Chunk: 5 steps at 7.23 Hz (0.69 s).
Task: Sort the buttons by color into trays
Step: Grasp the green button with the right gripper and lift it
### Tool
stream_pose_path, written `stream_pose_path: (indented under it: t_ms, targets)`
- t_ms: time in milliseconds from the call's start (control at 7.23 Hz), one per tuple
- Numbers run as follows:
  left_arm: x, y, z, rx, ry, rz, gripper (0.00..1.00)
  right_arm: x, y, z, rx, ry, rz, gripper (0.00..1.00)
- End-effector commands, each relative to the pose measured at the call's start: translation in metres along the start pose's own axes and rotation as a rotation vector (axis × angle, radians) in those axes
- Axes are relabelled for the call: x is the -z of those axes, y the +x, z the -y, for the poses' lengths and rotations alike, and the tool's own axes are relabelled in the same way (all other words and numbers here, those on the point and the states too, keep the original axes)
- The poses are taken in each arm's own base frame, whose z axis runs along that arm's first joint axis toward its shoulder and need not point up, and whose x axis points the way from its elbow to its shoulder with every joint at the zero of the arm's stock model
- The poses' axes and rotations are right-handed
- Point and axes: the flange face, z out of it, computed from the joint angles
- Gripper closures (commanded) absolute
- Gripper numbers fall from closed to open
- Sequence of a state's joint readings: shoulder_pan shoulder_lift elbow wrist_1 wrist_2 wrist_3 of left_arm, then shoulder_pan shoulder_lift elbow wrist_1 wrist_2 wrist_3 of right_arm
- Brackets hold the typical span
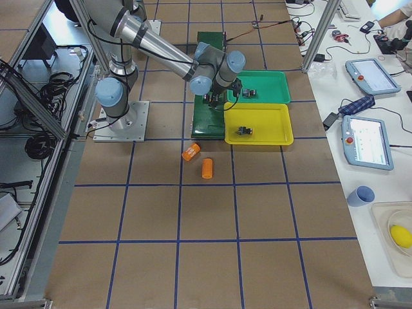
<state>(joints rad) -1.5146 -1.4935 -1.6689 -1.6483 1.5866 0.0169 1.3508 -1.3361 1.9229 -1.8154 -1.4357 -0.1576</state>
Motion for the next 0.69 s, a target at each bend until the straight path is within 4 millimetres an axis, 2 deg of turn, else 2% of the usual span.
stream_pose_path:
  t_ms: [0,138,415,553]
  targets:
    - [0.001,0.0,-0.001,0.002,0.002,-0.001,0.0,0.006,0.008,0.008,-0.02,-0.008,-0.064,0.87]
    - [0.0,0.0,-0.001,0.0,-0.007,-0.001,0.0,0.023,0.01,0.01,-0.022,-0.03,-0.097,1.0]
    - [-0.002,0.0,0.001,0.0,-0.009,-0.001,0.0,0.077,0.001,0.023,-0.016,0.008,-0.09,1.0]
    - [0.0,0.0,-0.001,0.0,-0.003,-0.004,0.0,0.093,-0.005,0.049,0.0,0.045,-0.073,1.0]
